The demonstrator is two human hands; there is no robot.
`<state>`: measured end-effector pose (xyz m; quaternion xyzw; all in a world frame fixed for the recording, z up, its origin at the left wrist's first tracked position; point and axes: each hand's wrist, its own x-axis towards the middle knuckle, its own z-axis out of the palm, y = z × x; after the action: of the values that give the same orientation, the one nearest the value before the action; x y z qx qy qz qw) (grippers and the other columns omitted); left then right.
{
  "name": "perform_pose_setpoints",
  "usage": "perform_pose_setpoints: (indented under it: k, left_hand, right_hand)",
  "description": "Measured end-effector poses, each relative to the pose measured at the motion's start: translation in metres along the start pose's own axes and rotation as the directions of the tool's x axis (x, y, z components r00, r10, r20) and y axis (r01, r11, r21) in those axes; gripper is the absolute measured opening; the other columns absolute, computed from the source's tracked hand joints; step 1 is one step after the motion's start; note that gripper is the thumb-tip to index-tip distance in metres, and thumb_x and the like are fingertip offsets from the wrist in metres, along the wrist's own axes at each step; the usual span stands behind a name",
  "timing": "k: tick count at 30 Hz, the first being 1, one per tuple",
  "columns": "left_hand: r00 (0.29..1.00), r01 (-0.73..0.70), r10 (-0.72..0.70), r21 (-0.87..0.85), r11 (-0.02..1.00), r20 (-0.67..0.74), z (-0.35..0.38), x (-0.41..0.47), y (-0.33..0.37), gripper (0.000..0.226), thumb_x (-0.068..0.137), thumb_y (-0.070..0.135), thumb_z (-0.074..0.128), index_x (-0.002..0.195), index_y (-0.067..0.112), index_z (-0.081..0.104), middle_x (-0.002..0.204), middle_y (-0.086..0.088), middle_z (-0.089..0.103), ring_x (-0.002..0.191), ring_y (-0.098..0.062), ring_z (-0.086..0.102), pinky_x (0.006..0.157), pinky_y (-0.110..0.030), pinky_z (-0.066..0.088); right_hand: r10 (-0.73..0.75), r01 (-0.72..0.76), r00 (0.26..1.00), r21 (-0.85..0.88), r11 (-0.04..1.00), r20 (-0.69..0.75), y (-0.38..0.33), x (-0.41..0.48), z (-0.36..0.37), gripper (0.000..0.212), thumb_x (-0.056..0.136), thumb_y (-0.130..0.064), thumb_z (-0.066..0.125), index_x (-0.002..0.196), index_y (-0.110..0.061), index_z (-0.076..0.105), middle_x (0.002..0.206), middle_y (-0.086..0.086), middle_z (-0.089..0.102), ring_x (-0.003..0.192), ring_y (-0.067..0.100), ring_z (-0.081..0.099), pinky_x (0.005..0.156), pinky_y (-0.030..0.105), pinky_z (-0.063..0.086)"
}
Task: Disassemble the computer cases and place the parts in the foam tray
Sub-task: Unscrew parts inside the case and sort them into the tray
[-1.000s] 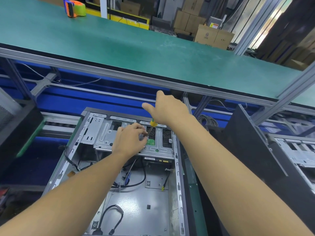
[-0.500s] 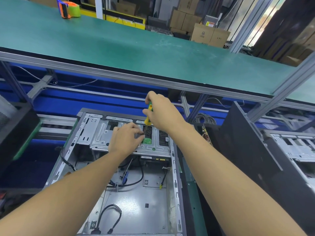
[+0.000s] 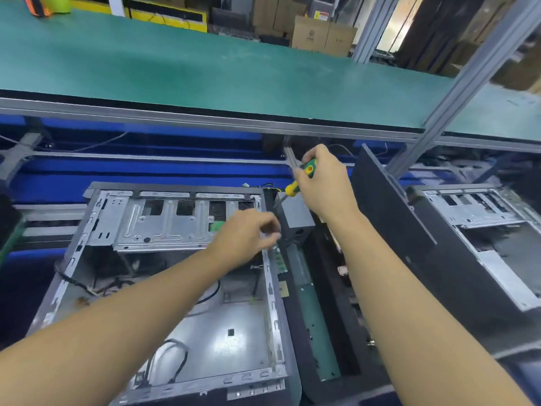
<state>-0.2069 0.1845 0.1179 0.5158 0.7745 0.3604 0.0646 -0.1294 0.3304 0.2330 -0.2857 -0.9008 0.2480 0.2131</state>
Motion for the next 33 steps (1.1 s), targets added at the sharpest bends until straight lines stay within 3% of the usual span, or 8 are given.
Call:
perform_pose_setpoints:
  k: [4,10,13,19,23,26,28,33]
  left_hand:
    - [0.807,-0.189,0.086,0.118,0.975,0.584,0.065,0.011,0.064,0.006,0.087,0.028,0.065,0.092,0.025,0.068,0.087,0.009,0.066,0.086,-0.015,0.059,0.071,-0.034,0.052]
    - [0.615,-0.218,-0.052,0.233,0.948,0.787,0.140,0.007,0.087,0.037,0.096,0.027,0.060,0.133,0.026,0.060,0.125,-0.004,0.061,0.115,-0.027,0.057,0.082,-0.038,0.051]
    - [0.716,-0.187,-0.043,0.251,0.950,0.697,0.128,0.018,0.074,0.034,0.101,0.030,0.051,0.134,0.030,0.058,0.130,-0.003,0.061,0.119,-0.026,0.056,0.085,-0.039,0.048]
    - [0.967,-0.086,0.037,0.188,0.978,0.251,0.034,0.040,0.034,0.024,0.099,0.029,0.048,0.114,0.028,0.067,0.093,0.003,0.072,0.091,-0.021,0.066,0.078,-0.038,0.054]
    - [0.997,0.064,-0.069,0.142,0.988,0.028,-0.011,0.028,-0.020,0.017,0.085,0.015,0.052,0.093,0.019,0.066,0.088,0.003,0.064,0.087,-0.019,0.056,0.082,-0.043,0.050]
    - [0.982,0.174,-0.182,0.125,0.977,0.056,-0.018,0.012,-0.050,0.032,0.083,0.005,0.058,0.111,0.020,0.065,0.113,0.005,0.063,0.110,-0.015,0.053,0.101,-0.039,0.043]
    - [0.978,0.185,-0.198,0.154,0.970,0.070,-0.013,0.005,-0.063,0.040,0.087,0.010,0.060,0.124,0.024,0.064,0.125,0.007,0.060,0.119,-0.015,0.050,0.103,-0.036,0.038]
    - [0.992,0.113,-0.123,0.205,0.972,0.038,-0.004,0.003,-0.068,0.018,0.091,0.042,0.063,0.107,0.041,0.073,0.112,0.021,0.061,0.112,-0.014,0.046,0.094,-0.039,0.037]
  right_hand:
    - [0.068,-0.068,0.998,-0.028,0.997,-0.019,0.029,-0.012,-0.019,0.012,0.099,-0.023,0.060,0.104,-0.019,0.049,0.106,0.003,0.059,0.083,0.016,0.051,0.069,0.032,0.040]
    - [0.048,-0.045,0.999,-0.108,0.993,0.025,0.057,-0.032,-0.037,0.015,0.098,-0.023,0.060,0.106,-0.016,0.050,0.097,0.001,0.055,0.078,0.018,0.049,0.061,0.034,0.035]
    - [0.038,-0.035,0.999,-0.098,0.995,0.028,0.061,-0.034,-0.040,0.020,0.097,-0.024,0.063,0.106,-0.017,0.047,0.086,-0.003,0.053,0.070,0.013,0.050,0.053,0.028,0.036]
    - [0.022,0.000,0.987,0.133,0.991,-0.160,0.038,-0.022,-0.038,0.028,0.096,-0.032,0.066,0.107,-0.013,0.048,0.079,-0.009,0.054,0.067,0.008,0.056,0.053,0.015,0.042]
    - [-0.030,0.059,0.989,0.194,0.979,-0.147,0.017,-0.015,-0.022,0.020,0.102,-0.032,0.055,0.109,-0.016,0.044,0.086,0.000,0.055,0.075,0.018,0.053,0.056,0.020,0.037]
    - [-0.061,0.078,0.994,0.216,0.973,-0.087,0.004,-0.013,-0.007,0.017,0.104,-0.029,0.052,0.110,-0.016,0.043,0.092,0.004,0.054,0.075,0.016,0.052,0.054,0.014,0.036]
    - [-0.072,0.076,0.997,0.230,0.970,-0.025,-0.003,-0.013,0.005,0.015,0.104,-0.027,0.051,0.110,-0.016,0.043,0.092,0.004,0.054,0.074,0.014,0.051,0.054,0.015,0.036]
    - [-0.107,0.085,0.988,0.186,0.979,0.109,-0.007,-0.021,0.035,0.014,0.104,-0.029,0.051,0.111,-0.019,0.042,0.096,0.002,0.055,0.081,0.017,0.052,0.059,0.019,0.033]
